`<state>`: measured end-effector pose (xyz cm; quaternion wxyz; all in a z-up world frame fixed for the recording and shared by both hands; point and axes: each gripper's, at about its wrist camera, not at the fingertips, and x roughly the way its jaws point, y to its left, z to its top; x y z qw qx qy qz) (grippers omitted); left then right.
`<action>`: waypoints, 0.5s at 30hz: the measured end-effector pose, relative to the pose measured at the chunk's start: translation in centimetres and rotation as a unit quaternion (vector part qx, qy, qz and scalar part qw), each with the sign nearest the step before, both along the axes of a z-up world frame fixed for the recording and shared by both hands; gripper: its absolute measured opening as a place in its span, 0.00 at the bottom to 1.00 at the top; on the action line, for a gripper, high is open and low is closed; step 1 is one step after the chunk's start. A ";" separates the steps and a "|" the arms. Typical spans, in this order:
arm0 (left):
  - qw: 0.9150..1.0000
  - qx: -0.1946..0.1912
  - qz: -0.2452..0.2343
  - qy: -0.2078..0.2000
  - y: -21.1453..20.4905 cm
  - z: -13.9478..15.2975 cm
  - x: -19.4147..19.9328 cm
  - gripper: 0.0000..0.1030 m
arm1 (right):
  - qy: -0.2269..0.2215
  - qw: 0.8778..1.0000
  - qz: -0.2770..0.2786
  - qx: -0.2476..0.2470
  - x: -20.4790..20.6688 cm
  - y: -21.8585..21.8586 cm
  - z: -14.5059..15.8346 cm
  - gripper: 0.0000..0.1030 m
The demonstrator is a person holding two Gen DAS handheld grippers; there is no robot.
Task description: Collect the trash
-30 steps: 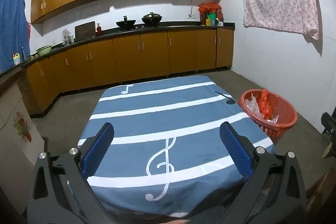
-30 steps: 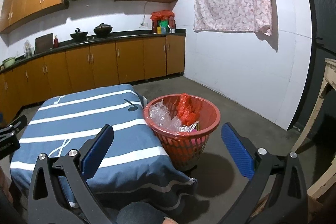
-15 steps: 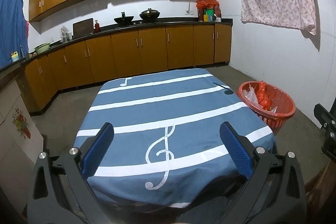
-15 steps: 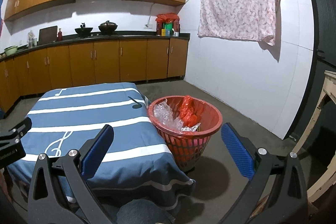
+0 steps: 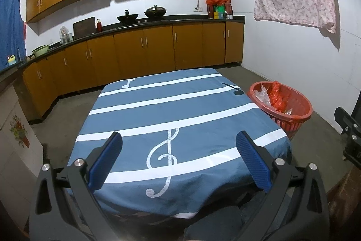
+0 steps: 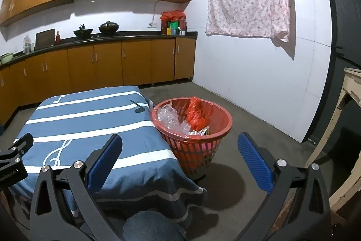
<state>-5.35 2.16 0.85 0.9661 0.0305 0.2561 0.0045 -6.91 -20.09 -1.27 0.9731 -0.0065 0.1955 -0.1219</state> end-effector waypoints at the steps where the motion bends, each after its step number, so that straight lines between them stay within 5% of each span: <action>1: 1.000 0.000 -0.001 0.001 -0.1 0.0 0.0 0.96 | 0.001 1.000 -0.001 0.001 0.0 -0.1 0.0 0.98; 15: 1.000 0.001 -0.003 0.008 -0.8 -0.3 -0.1 0.96 | 0.010 1.000 -0.006 0.012 -0.1 -0.7 -0.4 0.98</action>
